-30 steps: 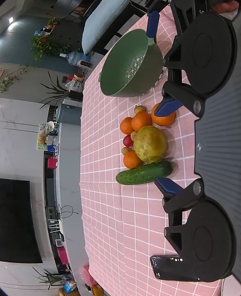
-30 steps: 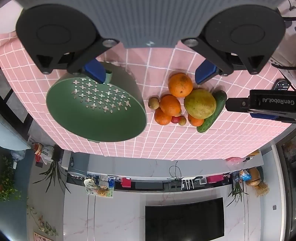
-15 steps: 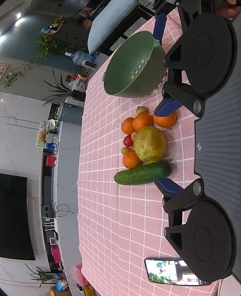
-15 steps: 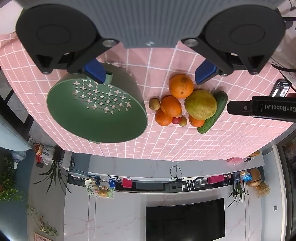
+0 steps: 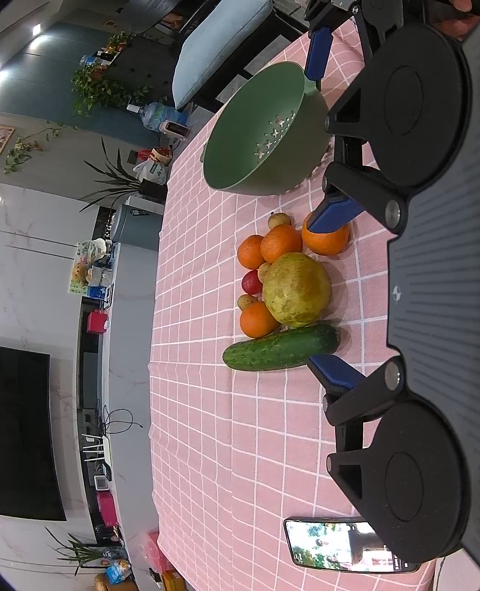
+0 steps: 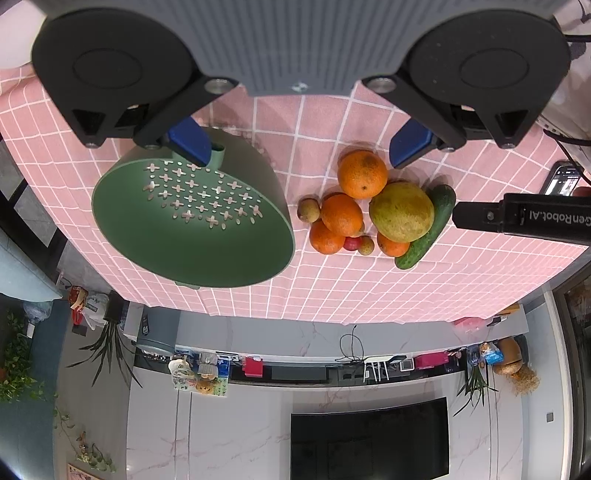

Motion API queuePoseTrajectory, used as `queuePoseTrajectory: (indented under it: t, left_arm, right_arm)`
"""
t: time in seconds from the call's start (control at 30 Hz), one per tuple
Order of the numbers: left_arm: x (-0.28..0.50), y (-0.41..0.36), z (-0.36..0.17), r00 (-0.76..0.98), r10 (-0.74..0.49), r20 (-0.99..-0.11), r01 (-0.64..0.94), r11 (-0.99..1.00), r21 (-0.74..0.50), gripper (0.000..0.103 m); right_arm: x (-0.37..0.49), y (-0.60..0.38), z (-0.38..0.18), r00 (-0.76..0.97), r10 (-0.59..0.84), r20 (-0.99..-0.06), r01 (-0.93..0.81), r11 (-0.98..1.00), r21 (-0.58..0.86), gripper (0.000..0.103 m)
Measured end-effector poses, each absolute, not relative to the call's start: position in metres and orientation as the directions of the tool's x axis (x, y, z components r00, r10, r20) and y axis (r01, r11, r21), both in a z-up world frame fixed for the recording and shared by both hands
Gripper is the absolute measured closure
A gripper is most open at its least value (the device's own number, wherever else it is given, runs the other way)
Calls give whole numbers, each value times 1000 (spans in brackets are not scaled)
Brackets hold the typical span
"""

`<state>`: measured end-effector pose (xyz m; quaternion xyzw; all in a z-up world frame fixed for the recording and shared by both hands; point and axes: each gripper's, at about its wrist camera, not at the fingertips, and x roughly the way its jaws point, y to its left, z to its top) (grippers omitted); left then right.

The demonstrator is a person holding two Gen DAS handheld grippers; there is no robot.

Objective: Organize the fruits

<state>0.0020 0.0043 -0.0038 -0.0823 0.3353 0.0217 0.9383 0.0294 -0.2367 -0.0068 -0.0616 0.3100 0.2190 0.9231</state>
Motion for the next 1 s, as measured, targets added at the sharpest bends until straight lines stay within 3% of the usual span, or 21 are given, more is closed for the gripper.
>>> queuePoseTrajectory:
  t: [1.0]
  left_arm:
    - [3,4,-4,773,-18,-634,-95,985,-143,15]
  right_arm:
    - [32,-234,-11,709,356,-608,-439,898,14,4]
